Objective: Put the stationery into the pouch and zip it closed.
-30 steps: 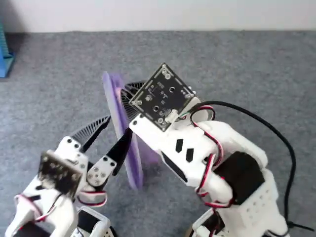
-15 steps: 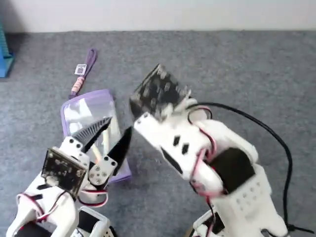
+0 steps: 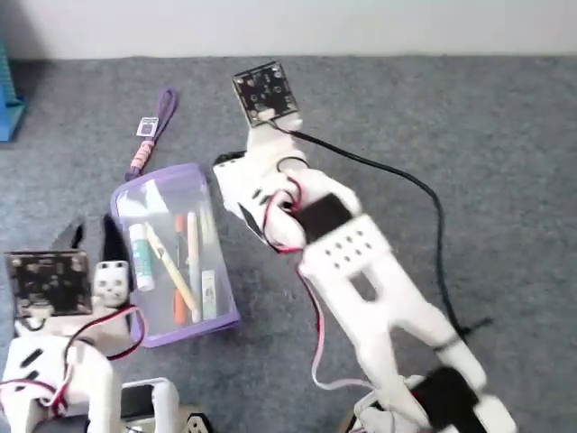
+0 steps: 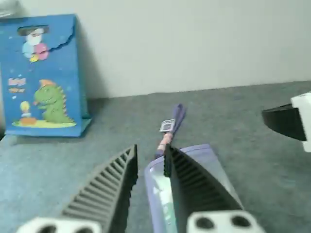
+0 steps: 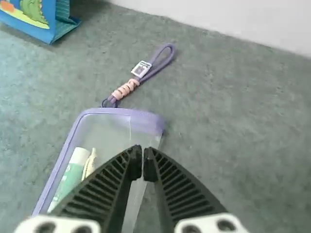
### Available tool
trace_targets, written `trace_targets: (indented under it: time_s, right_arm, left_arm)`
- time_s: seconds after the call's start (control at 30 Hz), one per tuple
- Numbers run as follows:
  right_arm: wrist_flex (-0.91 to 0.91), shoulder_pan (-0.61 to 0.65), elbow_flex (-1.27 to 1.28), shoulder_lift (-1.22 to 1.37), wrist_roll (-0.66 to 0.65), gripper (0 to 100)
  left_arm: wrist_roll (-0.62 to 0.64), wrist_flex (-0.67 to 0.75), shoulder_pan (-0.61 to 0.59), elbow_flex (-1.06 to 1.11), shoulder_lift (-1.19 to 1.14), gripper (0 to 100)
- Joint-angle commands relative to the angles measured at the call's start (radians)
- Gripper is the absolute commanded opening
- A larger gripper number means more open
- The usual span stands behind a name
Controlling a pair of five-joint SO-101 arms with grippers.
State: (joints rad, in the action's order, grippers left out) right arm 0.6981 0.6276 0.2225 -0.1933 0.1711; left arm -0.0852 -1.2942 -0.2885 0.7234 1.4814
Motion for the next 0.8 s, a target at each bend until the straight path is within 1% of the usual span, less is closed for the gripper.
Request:
trace_targets:
  time_s: [0.0,0.07,0.13,0.37,0.53,0.63,0.77]
  right_arm:
    - [-0.182,-0.012,-0.009,0.114,0.015,0.8]
    - [-0.274,-0.01,-0.011,0.193,0.015,0.8]
    - [-0.328,-0.01,-0.031,0.269,0.015,0.8]
    - [-0.341,0.007,-0.227,0.535,0.015,0.8]
    - [-0.337,0.079,-0.336,0.622,0.014,0.8]
    - [-0.295,0.127,-0.368,0.65,0.011,0.8]
    - [-0.286,0.136,-0.394,0.708,0.009,0.8]
  left_arm:
    - [-0.054,-0.014,-0.141,-0.001,0.008,9]
    - [-0.069,-0.017,-0.195,0.01,0.008,9]
    - [-0.069,-0.017,-0.235,0.015,0.008,9]
    - [-0.071,-0.031,-0.327,0.016,0.008,9]
    - [-0.071,-0.087,-0.336,0.015,0.008,9]
    - [-0.071,-0.095,-0.336,0.008,0.008,9]
    - [-0.071,-0.095,-0.336,0.007,0.008,8]
